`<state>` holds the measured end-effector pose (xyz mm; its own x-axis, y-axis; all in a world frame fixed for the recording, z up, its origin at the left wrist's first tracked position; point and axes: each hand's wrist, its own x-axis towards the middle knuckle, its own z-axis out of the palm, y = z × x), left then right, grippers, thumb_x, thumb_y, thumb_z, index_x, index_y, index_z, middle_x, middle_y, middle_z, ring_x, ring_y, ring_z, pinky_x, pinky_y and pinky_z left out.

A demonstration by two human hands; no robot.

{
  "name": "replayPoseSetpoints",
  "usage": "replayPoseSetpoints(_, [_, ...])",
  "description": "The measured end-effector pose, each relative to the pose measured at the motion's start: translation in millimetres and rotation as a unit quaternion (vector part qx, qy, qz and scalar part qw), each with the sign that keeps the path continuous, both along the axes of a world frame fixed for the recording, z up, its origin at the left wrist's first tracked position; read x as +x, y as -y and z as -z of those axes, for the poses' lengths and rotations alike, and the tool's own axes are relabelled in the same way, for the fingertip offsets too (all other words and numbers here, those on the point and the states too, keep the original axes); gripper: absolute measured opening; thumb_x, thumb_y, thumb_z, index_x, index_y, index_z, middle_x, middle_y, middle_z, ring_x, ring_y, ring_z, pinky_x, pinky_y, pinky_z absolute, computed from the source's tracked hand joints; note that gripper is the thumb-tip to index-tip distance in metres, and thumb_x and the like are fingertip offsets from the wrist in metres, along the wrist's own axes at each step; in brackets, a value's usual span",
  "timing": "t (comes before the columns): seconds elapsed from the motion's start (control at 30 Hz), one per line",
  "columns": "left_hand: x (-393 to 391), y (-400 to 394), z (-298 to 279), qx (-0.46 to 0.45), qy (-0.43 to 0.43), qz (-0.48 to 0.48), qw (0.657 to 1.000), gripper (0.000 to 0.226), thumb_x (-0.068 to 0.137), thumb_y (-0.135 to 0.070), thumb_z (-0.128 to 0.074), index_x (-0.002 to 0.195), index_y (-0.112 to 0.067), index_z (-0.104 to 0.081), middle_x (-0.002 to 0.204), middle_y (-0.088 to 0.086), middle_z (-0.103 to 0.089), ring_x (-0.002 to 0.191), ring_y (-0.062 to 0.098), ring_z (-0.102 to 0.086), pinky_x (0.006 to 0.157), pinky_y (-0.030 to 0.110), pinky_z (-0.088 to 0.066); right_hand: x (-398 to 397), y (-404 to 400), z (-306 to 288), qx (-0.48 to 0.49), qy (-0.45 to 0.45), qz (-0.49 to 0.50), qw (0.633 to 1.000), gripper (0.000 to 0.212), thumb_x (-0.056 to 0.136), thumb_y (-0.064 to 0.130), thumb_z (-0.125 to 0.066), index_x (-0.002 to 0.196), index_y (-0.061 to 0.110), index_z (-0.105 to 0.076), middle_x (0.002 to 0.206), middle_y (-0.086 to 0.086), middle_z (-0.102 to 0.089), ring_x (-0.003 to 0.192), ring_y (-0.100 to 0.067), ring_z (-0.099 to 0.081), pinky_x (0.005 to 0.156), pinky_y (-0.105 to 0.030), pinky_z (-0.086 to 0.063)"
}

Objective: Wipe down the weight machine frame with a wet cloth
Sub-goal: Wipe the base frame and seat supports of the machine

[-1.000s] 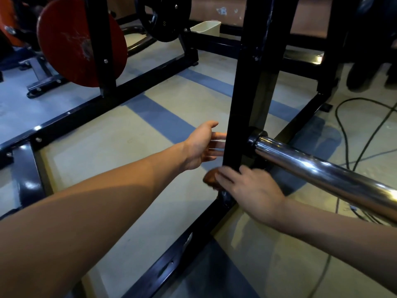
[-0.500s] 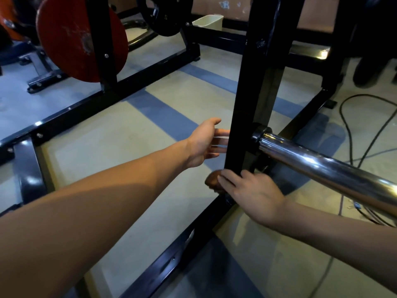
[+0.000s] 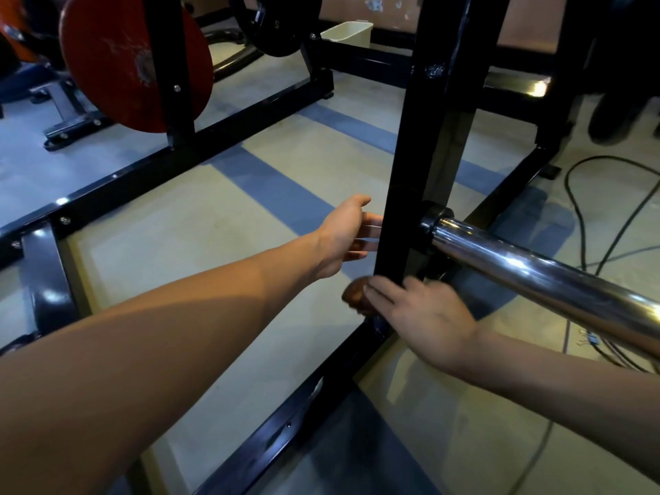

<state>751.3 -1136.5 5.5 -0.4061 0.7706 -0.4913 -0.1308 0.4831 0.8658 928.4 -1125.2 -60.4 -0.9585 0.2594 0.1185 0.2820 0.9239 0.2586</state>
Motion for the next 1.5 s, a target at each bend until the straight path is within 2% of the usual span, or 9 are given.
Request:
replayPoseSetpoints(0.13, [0, 2, -1, -0.001, -0.009, 0.0, 1.0, 0.049, 0.107, -0.045, -0.034, 0.083, -0.02, -0.068, 0.078, -0.005, -0.077, 0.089, 0.019, -0.07, 0.101, 0.039, -0.047, 0, 14, 23, -0.057, 0.11, -0.03, 0.992, 0.052, 0.098, 0.005, -0.044, 0.15, 0.013, -0.04, 0.146, -0.006, -0.043, 0.103, -0.035, -0.059, 0.061, -0.038, -0.033])
replayPoseSetpoints(0.33, [3, 0, -4, 0.004, 0.016, -0.007, 1.0, 0.049, 0.107, -0.044, -0.036, 0.08, -0.017, -0.067, 0.076, -0.002, -0.071, 0.075, 0.019, -0.061, 0.073, 0.031, -0.048, -6, -18, -24, 0.012, -0.085, 0.005, 0.996, 0.044, 0.085, 0.014, -0.061, 0.129, 0.02, -0.064, 0.129, -0.002, -0.06, 0.074, -0.028, -0.059, 0.05, -0.035, -0.04])
replayPoseSetpoints(0.47, [2, -1, -2, 0.005, -0.005, -0.005, 1.0, 0.048, 0.107, -0.045, -0.035, 0.079, -0.02, -0.066, 0.074, -0.005, -0.074, 0.082, 0.019, -0.067, 0.089, 0.037, -0.046, 5, -8, -5, 0.012, -0.049, -0.023, 0.998, 0.052, 0.083, 0.011, -0.059, 0.134, 0.017, -0.062, 0.128, -0.004, -0.061, 0.071, -0.029, -0.06, 0.048, -0.033, -0.033])
replayPoseSetpoints(0.6, [1, -1, -1, -0.003, -0.007, -0.005, 1.0, 0.045, 0.106, -0.046, -0.036, 0.085, -0.02, -0.065, 0.076, -0.006, -0.075, 0.081, 0.018, -0.069, 0.09, 0.037, -0.045, 5, 16, 22, -0.065, 0.127, -0.036, 0.989, 0.057, 0.098, 0.004, -0.032, 0.154, 0.013, -0.033, 0.15, -0.008, -0.037, 0.104, -0.036, -0.058, 0.062, -0.039, -0.034])
replayPoseSetpoints(0.83, [1, -1, -2, 0.01, 0.019, -0.006, 1.0, 0.046, 0.107, -0.043, -0.037, 0.083, -0.017, -0.065, 0.082, 0.0, -0.071, 0.076, 0.019, -0.062, 0.077, 0.033, -0.047, -15, -10, -26, 0.015, -0.026, 0.032, 0.999, 0.041, 0.086, 0.019, -0.058, 0.127, 0.024, -0.063, 0.129, -0.002, -0.057, 0.082, -0.028, -0.062, 0.055, -0.035, -0.035])
replayPoseSetpoints(1.0, [-2, -1, 0, -0.001, -0.007, 0.0, 1.0, 0.044, 0.105, -0.045, -0.036, 0.087, -0.02, -0.067, 0.088, -0.002, -0.078, 0.091, 0.021, -0.072, 0.087, 0.038, -0.042, -6, 18, 10, -0.032, 0.065, -0.005, 0.997, 0.05, 0.096, 0.009, -0.033, 0.143, 0.016, -0.049, 0.137, -0.006, -0.05, 0.092, -0.031, -0.063, 0.051, -0.034, -0.028])
replayPoseSetpoints(1.1, [-2, 0, 2, 0.001, -0.004, -0.001, 1.0, 0.044, 0.106, -0.044, -0.036, 0.087, -0.02, -0.067, 0.088, -0.002, -0.078, 0.093, 0.021, -0.072, 0.089, 0.038, -0.044, -5, 27, 15, -0.085, 0.144, 0.01, 0.986, 0.05, 0.101, 0.002, -0.043, 0.15, 0.01, -0.036, 0.143, -0.01, -0.036, 0.104, -0.036, -0.059, 0.056, -0.038, -0.031])
replayPoseSetpoints(1.33, [-1, 1, -1, 0.013, -0.002, 0.015, 1.0, 0.046, 0.105, -0.043, -0.038, 0.086, -0.017, -0.07, 0.079, -0.005, -0.076, 0.085, 0.019, -0.068, 0.099, 0.04, -0.046, -18, 0, -45, -0.027, 0.016, 0.086, 0.996, 0.033, 0.095, 0.018, -0.056, 0.127, 0.024, -0.059, 0.137, -0.004, -0.039, 0.09, -0.028, -0.062, 0.057, -0.037, -0.033])
replayPoseSetpoints(1.5, [-1, 2, -2, 0.001, -0.007, 0.009, 1.0, 0.044, 0.105, -0.044, -0.037, 0.085, -0.019, -0.067, 0.083, -0.004, -0.077, 0.089, 0.02, -0.07, 0.096, 0.039, -0.044, -10, 20, 11, -0.054, 0.103, 0.024, 0.993, 0.045, 0.099, 0.009, -0.039, 0.143, 0.011, -0.047, 0.141, -0.009, -0.043, 0.089, -0.032, -0.062, 0.055, -0.038, -0.038])
